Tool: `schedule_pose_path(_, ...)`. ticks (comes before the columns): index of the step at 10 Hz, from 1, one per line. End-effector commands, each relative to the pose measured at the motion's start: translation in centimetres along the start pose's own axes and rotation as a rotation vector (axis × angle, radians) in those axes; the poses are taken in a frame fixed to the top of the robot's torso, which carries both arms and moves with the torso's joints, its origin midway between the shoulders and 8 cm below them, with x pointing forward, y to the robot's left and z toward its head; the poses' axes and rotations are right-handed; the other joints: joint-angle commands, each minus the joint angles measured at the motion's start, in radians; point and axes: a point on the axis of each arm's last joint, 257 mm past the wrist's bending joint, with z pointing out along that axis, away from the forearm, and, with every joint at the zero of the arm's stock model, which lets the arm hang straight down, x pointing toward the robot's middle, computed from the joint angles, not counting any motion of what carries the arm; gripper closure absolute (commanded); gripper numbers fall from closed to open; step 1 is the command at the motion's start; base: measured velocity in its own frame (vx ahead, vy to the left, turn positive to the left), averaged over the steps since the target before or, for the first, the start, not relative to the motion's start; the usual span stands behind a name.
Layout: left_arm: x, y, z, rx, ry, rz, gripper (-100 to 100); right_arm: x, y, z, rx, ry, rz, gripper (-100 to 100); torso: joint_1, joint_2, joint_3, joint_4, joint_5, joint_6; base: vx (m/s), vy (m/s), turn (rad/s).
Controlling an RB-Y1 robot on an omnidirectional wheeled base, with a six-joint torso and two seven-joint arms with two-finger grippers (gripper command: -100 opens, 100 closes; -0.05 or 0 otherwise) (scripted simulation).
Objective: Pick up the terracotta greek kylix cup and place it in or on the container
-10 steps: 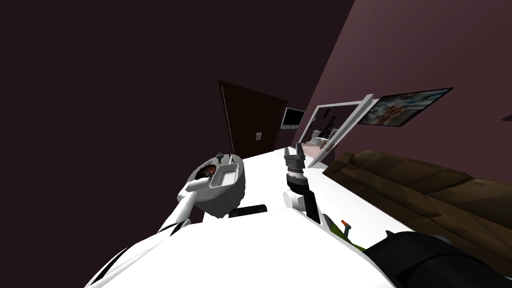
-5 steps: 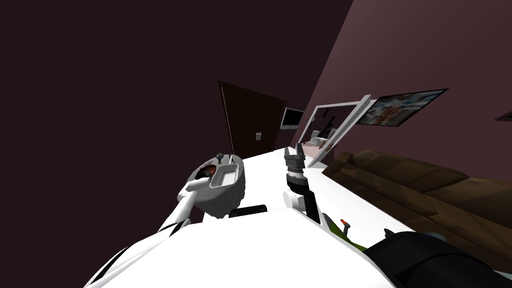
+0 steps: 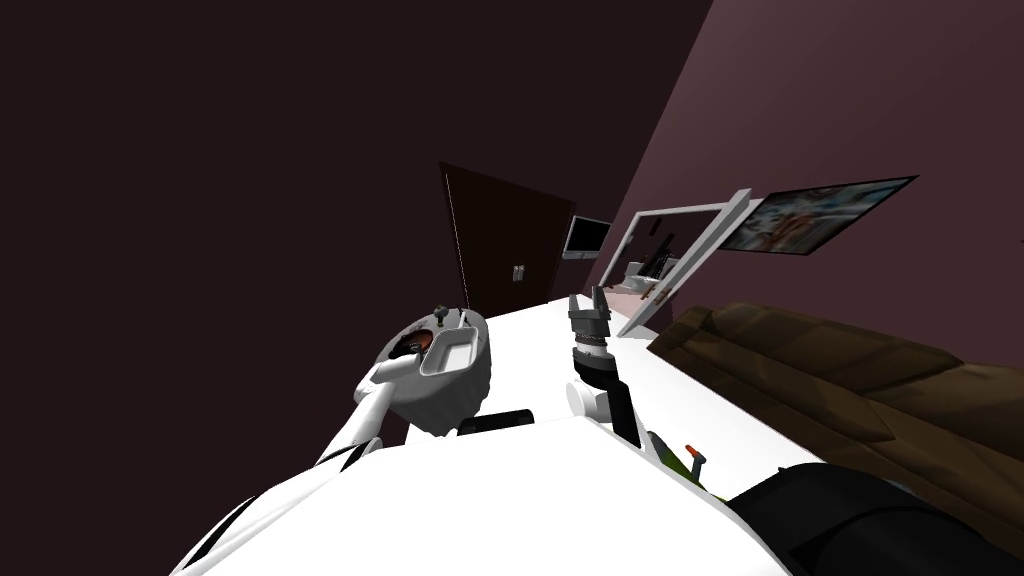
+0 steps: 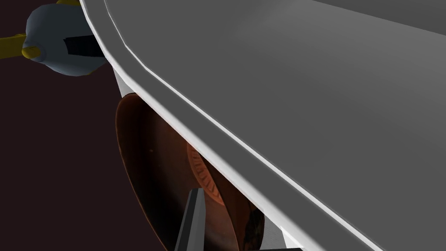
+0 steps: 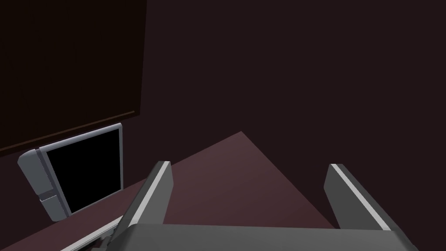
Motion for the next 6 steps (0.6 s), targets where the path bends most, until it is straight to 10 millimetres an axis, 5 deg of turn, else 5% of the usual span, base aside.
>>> schedule_pose_path(1,0.01,-0.21,-0.16,-0.002,0.004,0.007,100,0.00,0.00,0.00,0.000,0.000,0.000,0,0.000,0.000,0.000,0.000,0.000,0.000,0.014,-0.018,0.051)
schedule_pose_path(6,0.05,-0.93,-0.58,0.000,0.018,0.020,100,0.00,0.00,0.00,0.000,0.000,0.000,0,-0.001,0.003,0.002,0.002,-0.002,0.001,0.007,-0.013,0.037)
